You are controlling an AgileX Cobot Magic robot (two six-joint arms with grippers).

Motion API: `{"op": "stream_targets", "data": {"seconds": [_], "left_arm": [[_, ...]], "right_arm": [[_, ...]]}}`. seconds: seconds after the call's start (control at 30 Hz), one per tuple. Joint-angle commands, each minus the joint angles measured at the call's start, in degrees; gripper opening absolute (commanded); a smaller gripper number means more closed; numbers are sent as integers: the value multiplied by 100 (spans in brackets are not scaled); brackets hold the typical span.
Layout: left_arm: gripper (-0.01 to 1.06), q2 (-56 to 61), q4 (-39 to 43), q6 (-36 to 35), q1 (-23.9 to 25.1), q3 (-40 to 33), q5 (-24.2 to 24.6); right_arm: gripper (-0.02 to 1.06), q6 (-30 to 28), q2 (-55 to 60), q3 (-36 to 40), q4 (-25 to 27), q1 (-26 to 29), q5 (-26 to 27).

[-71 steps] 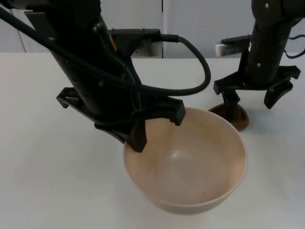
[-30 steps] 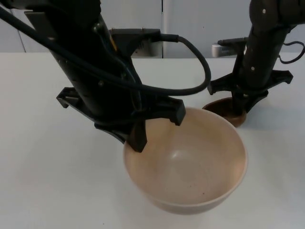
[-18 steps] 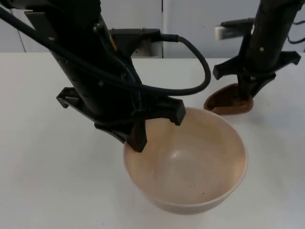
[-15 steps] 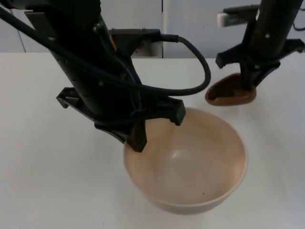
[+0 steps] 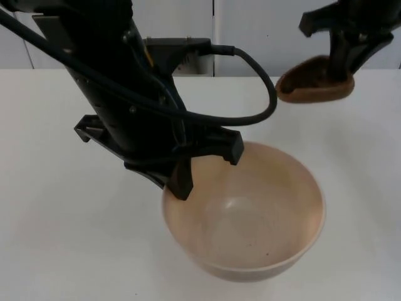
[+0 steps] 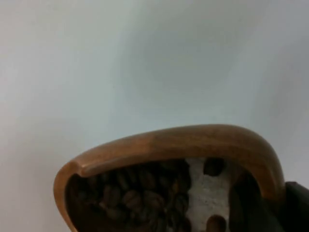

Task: Pick up the bowl with the left hand and pour the coffee beans from the cup into the bowl with the right hand.

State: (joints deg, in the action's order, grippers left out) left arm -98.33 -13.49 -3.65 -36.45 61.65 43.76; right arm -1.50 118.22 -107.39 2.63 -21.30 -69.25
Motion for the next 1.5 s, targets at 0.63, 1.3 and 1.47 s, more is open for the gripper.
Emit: {"op": "stream_targets", "data": {"seconds": [0.63, 1.3, 1.47], "left_arm": [[0, 59, -87, -5, -12, -28, -79], [0, 59, -16, -5, -12, -28, -126], [0, 59, -135, -5, -12, -28, -194]], "right_arm": [[0, -50, -2834, 2738, 120, -1, 171], [0, -50, -3258, 3492, 214, -1, 263], [0, -50, -3258, 3492, 214, -1, 240]]}}
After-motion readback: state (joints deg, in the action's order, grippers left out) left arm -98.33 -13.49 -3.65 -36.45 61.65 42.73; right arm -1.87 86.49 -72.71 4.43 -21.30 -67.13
